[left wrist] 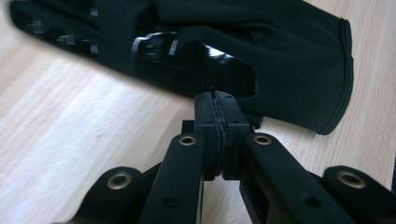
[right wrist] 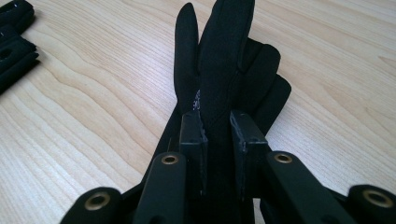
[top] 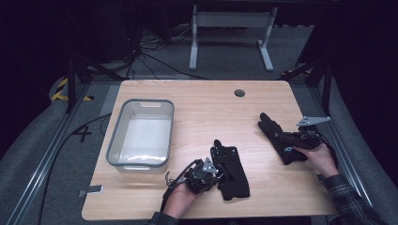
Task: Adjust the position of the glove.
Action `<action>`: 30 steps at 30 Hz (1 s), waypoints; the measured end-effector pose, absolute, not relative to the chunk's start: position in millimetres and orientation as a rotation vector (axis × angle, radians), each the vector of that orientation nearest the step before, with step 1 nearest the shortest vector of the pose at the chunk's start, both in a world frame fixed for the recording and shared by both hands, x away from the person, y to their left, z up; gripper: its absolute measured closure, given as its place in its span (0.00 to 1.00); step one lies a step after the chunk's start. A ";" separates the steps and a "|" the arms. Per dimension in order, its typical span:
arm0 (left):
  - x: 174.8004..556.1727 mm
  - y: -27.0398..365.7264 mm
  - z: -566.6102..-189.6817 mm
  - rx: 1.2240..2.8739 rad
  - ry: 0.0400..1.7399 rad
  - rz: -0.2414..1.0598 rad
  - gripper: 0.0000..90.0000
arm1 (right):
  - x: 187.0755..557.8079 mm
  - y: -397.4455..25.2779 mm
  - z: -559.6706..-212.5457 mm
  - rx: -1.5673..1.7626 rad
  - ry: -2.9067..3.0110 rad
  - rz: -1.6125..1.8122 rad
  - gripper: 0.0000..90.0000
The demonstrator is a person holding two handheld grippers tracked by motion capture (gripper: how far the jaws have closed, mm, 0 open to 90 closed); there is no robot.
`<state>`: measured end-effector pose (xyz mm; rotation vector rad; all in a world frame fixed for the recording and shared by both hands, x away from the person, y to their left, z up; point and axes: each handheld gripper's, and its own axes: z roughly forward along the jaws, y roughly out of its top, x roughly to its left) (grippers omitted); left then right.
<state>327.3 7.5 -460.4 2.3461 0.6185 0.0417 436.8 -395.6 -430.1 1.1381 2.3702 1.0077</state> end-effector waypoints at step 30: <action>334.2 -31.4 -454.2 2.324 0.557 0.049 0.87 | 425.8 -379.2 -413.1 1.038 2.417 1.078 0.86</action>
